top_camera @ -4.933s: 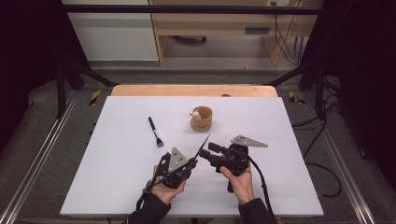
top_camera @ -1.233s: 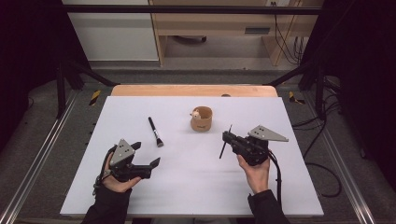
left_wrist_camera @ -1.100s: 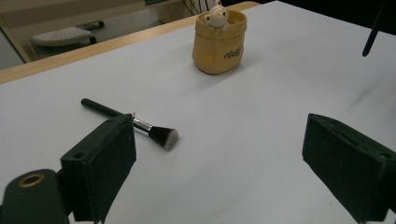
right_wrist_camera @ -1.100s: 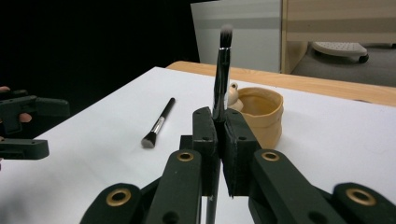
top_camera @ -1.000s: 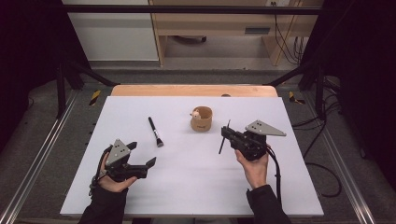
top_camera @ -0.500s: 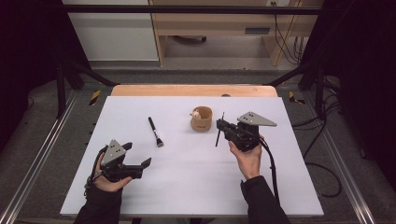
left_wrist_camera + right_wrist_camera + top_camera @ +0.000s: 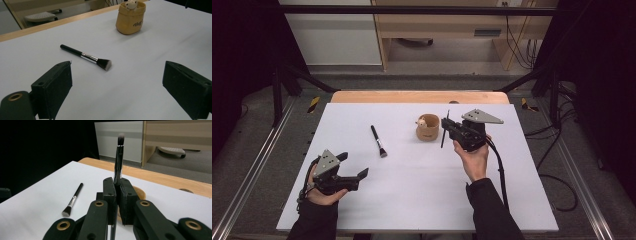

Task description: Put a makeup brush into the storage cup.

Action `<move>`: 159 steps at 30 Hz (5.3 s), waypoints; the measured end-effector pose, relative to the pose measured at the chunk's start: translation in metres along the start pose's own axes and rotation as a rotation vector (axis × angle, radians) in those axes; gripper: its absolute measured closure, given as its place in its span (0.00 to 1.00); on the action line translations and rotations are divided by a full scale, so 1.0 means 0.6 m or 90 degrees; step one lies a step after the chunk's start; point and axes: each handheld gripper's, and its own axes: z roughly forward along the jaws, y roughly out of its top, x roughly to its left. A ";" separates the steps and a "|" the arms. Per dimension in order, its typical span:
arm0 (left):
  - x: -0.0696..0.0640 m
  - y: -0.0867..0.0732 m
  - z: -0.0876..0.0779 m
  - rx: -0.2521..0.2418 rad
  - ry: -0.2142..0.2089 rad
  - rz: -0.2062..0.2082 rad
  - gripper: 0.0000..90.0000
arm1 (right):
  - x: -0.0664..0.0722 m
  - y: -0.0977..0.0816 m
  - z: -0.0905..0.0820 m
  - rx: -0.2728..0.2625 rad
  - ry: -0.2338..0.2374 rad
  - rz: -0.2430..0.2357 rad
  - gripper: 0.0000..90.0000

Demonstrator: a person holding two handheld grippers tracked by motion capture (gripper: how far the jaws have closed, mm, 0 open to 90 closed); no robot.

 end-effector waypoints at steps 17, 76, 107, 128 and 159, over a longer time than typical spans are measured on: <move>0.009 -0.005 -0.006 -0.004 0.007 -0.005 0.09 | -0.006 0.025 0.060 -0.001 -0.027 -0.007 0.94; 0.009 -0.004 -0.005 -0.007 0.006 -0.002 0.09 | -0.044 0.017 0.194 0.034 -0.097 0.007 0.94; 0.009 -0.005 -0.005 -0.008 0.008 -0.003 0.09 | -0.051 -0.018 0.213 0.102 -0.107 0.015 0.89; 0.006 -0.005 -0.003 -0.006 0.008 -0.005 0.09 | -0.032 -0.009 0.091 0.077 -0.006 0.009 0.40; 0.000 -0.004 -0.001 -0.003 0.007 -0.008 0.08 | -0.032 -0.078 -0.061 0.024 0.007 -0.024 0.10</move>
